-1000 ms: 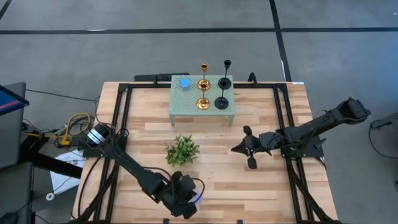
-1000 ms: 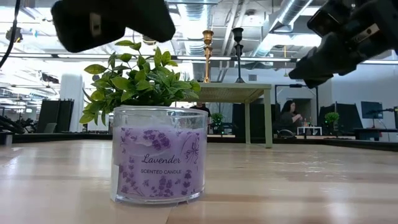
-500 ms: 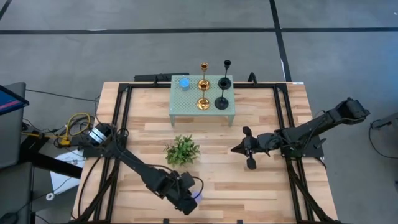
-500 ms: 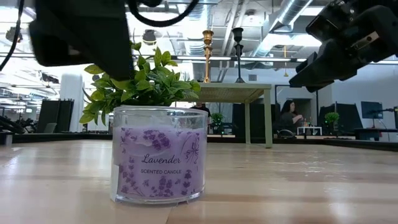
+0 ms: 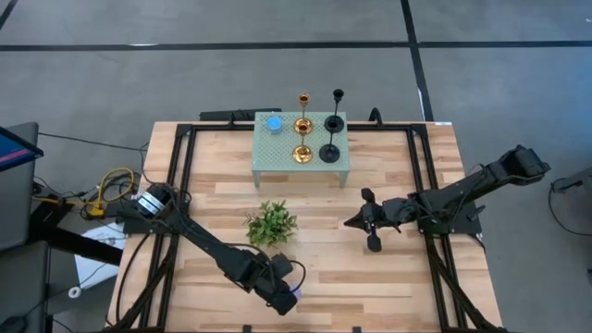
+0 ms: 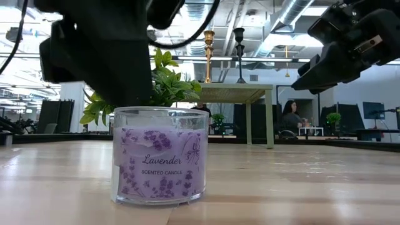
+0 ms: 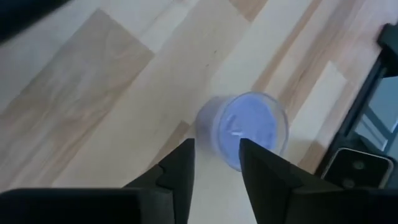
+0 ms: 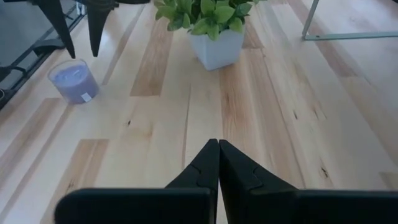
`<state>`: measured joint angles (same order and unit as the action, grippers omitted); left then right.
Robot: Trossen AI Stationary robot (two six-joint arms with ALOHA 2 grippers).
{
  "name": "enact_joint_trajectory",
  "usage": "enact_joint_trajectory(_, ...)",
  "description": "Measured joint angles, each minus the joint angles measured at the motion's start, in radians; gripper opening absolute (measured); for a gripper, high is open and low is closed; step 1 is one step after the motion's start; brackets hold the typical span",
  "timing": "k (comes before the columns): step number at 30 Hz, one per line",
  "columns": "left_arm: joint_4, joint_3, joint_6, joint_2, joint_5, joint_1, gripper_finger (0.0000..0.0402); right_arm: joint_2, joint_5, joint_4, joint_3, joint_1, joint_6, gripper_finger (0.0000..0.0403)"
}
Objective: Pick & Place candle stick holders
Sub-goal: Put the violet candle on the shelf
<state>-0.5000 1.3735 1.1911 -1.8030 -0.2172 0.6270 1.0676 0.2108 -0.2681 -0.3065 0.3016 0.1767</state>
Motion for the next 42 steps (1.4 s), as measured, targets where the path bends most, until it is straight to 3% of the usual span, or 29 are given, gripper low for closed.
enact_joint_trajectory(24, 0.164, -0.089, 0.046, -0.013, 0.009, 0.0, 0.0093, 0.0, 0.0, 0.001, 0.0, 0.0, -0.001, 0.0)
enact_joint_trajectory(27, 0.166, -0.092, 0.047, -0.013, 0.009, 0.0, 0.0075, 0.0, 0.0, 0.001, 0.0, -0.001, -0.001, 0.0)
enact_joint_trajectory(32, 0.17, -0.092, 0.046, -0.013, 0.017, 0.0, 0.0012, 0.0, 0.0, 0.002, 0.0, -0.002, -0.003, 0.0)
enact_joint_trajectory(42, 0.157, -0.092, 0.092, 0.046, 0.054, 0.0, 0.0004, 0.0, 0.0, 0.005, 0.0, -0.002, -0.003, 0.0)
